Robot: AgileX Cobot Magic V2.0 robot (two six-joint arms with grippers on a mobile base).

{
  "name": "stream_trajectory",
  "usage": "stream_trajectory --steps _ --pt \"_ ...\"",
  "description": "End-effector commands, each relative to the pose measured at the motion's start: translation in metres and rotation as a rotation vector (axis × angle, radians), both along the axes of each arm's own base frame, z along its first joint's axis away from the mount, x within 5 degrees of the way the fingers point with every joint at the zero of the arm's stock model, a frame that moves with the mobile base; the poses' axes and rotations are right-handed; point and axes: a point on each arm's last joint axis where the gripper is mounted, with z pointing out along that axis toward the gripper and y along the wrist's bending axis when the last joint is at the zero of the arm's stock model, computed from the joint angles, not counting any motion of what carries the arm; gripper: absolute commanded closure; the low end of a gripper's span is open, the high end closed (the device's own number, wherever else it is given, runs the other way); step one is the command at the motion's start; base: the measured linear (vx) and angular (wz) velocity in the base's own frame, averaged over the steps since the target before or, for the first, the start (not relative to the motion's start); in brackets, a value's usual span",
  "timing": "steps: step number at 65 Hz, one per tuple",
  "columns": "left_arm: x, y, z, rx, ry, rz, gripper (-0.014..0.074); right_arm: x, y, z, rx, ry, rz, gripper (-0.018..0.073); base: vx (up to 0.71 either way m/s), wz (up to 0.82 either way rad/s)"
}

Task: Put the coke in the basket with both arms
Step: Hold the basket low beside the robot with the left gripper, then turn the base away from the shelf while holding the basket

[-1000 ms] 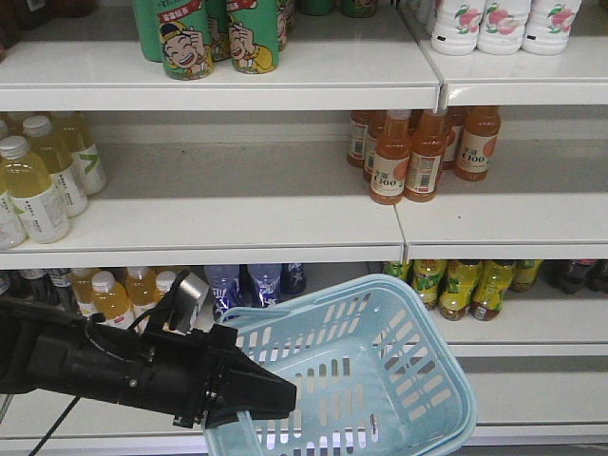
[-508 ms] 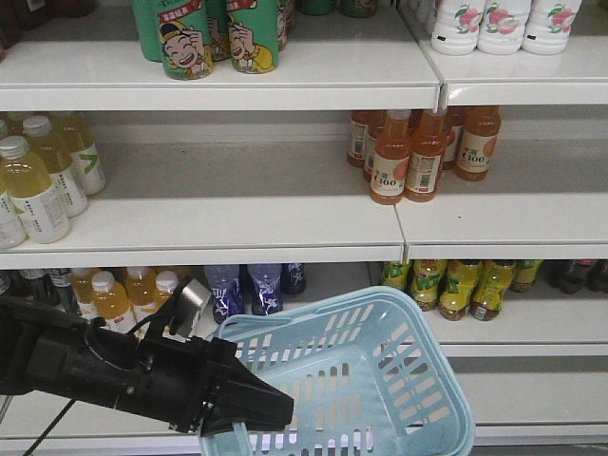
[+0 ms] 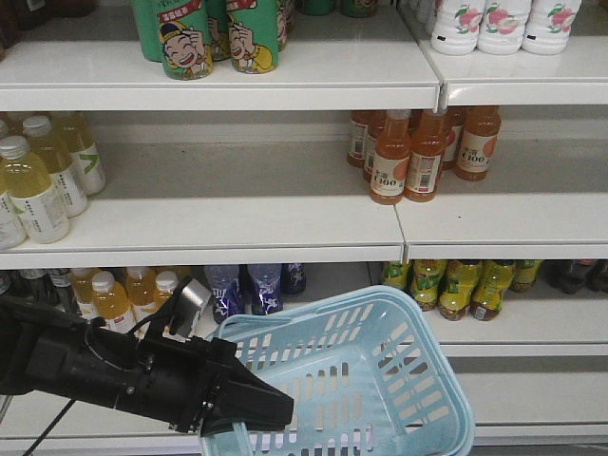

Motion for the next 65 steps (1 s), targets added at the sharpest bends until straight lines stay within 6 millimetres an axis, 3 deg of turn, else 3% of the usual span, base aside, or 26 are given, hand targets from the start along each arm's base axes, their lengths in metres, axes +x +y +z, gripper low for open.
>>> stream_trajectory --steps 1,35,65 --pt "-0.0031 -0.0033 0.0254 -0.133 -0.035 -0.021 0.0604 -0.0007 -0.0005 0.0050 -0.008 -0.079 -0.007 0.0569 0.00 0.00" --pt "-0.0031 -0.0033 0.0254 -0.133 -0.035 -0.021 0.0604 -0.0007 -0.0005 0.0050 -0.008 -0.079 -0.007 0.0569 -0.01 -0.04" --pt "-0.0031 -0.0033 0.0254 -0.133 -0.035 -0.021 0.0604 -0.0007 -0.0005 0.0050 -0.008 -0.079 -0.007 0.0569 -0.05 -0.37"
